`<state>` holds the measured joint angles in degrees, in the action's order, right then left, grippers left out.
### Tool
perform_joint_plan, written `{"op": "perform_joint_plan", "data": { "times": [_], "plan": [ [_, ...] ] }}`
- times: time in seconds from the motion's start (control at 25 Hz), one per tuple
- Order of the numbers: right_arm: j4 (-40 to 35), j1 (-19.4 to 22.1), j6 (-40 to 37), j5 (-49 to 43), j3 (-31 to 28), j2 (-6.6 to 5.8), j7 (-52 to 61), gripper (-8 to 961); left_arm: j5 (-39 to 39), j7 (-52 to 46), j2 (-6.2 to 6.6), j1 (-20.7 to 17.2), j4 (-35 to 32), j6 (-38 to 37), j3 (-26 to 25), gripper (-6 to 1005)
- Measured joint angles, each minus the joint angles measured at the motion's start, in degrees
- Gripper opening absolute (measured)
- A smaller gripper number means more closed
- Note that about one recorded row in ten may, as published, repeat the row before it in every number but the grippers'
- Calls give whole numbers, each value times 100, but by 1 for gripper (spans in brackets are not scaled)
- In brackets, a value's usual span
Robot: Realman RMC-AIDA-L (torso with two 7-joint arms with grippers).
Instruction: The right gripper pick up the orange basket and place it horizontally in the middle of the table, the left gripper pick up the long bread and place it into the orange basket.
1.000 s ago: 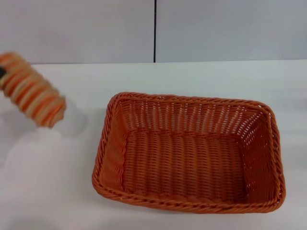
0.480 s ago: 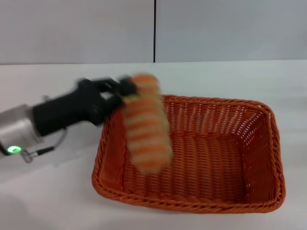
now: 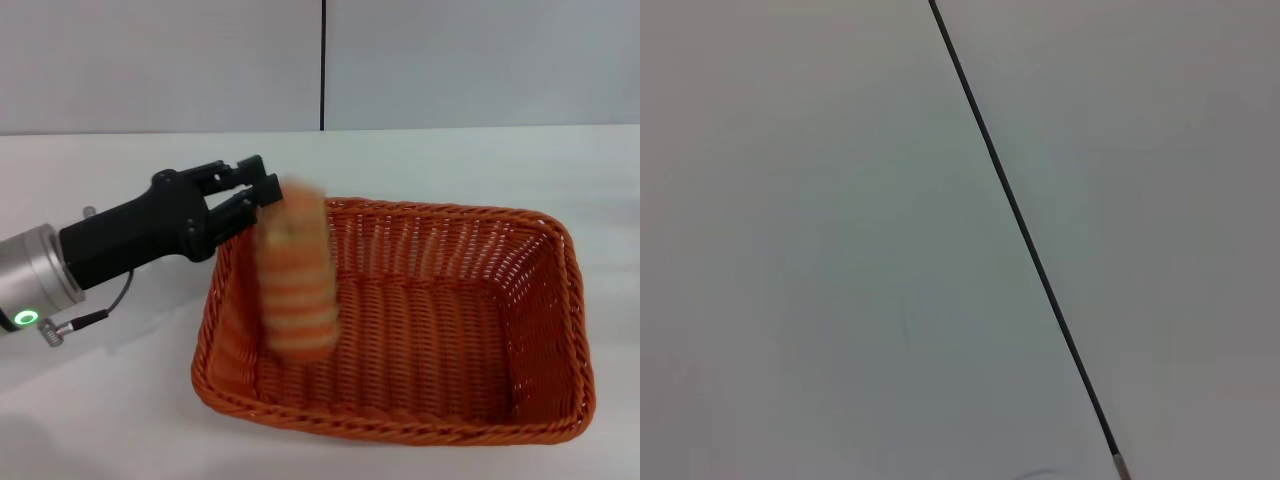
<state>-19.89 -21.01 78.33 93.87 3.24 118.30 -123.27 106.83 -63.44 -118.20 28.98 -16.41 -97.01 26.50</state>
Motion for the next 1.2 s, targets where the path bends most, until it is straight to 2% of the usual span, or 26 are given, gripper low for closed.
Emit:
{"op": "perform_joint_plan", "data": {
  "times": [0.12, 0.32, 0.48, 0.52, 0.56, 0.64, 0.88, 0.96, 1.04, 1.08, 1.2],
  "plan": [
    [11, -8, -4, 0, 1, 0, -4, 377, -137, 6, 11, -98, -14, -29, -19, 287],
    [53, -10, -8, 0, -7, 0, -24, 377, -251, 17, 20, -158, -29, -41, -19, 458],
    [58, -6, -2, 0, -12, 0, -25, 376, -1507, 807, -14, -597, 346, -12, -343, 624],
    [61, 1, 7, 0, -14, 0, -25, 376, -1507, 807, -14, -597, 346, -12, -343, 668],
    [64, 15, 23, 19, -25, 4, -23, 376, -2056, 1347, -16, -804, 795, 1, -765, 712],
    [66, 25, 28, 46, -30, 8, -22, 376, -2314, 1571, -14, -923, 1042, 20, -1150, 741],
    [184, 53, 38, 274, -40, 25, -10, 376, -2593, 2539, -31, -1255, 1937, -11, -2930, 828],
    [202, 55, 39, 300, -41, 30, -10, 376, -2603, 2823, -35, -1299, 2173, -19, -3359, 828],
    [212, 60, 41, 309, -42, 37, -10, 377, -2613, 2937, -36, -1318, 2282, -21, -3557, 828],
    [223, 63, 42, 312, -44, 39, -10, 377, -2614, 3054, -37, -1344, 2412, -23, -3813, 828],
    [289, 81, 47, 322, -66, 45, -10, 377, -2620, 3088, -37, -1349, 2437, -17, -3894, 828]
  ]
}}
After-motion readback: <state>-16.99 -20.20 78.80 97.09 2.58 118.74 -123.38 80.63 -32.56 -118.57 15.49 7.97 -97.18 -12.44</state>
